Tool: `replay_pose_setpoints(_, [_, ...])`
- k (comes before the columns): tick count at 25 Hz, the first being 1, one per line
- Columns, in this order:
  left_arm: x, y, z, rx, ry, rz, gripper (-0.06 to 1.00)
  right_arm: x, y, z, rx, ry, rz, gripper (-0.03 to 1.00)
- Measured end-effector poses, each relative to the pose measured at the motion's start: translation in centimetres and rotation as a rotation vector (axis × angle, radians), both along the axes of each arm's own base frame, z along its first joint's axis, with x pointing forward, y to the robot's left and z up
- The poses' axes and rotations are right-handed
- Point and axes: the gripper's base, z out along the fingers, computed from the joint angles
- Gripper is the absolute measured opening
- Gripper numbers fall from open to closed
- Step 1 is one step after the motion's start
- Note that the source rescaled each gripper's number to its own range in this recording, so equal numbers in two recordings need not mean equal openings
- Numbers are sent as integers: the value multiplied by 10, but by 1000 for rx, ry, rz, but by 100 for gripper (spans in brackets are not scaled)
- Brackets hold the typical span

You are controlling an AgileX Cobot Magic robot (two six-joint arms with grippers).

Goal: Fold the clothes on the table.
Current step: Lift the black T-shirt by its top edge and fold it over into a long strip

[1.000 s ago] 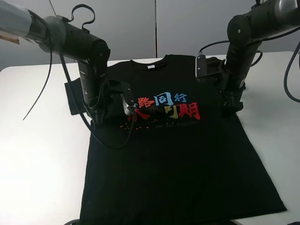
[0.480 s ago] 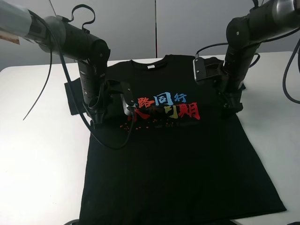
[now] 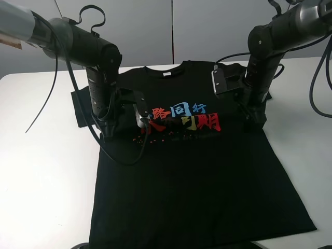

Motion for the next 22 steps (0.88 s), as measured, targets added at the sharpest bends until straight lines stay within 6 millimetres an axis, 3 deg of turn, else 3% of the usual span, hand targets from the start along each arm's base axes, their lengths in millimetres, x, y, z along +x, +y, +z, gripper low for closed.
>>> replay_pose_setpoints(4, [0,0,0,1,-1,-1,0,1,0,0,4,-10,3,48])
replay_pose_setpoints(13, [0,0,0,1,-1,-1,0,2,1,0,7,-19,10,42])
replay_pose_setpoints(16, [0,0,0,2,0,-1,0,3,1,0,12,-34,17,28])
replay_pose_setpoints(19, [0,0,0,3,-1,-2,0,4,2,0,17,-46,23,4])
replay_pose_setpoints(22, [0,0,0,4,-2,-4,0,5,2,0,20,-57,23,0])
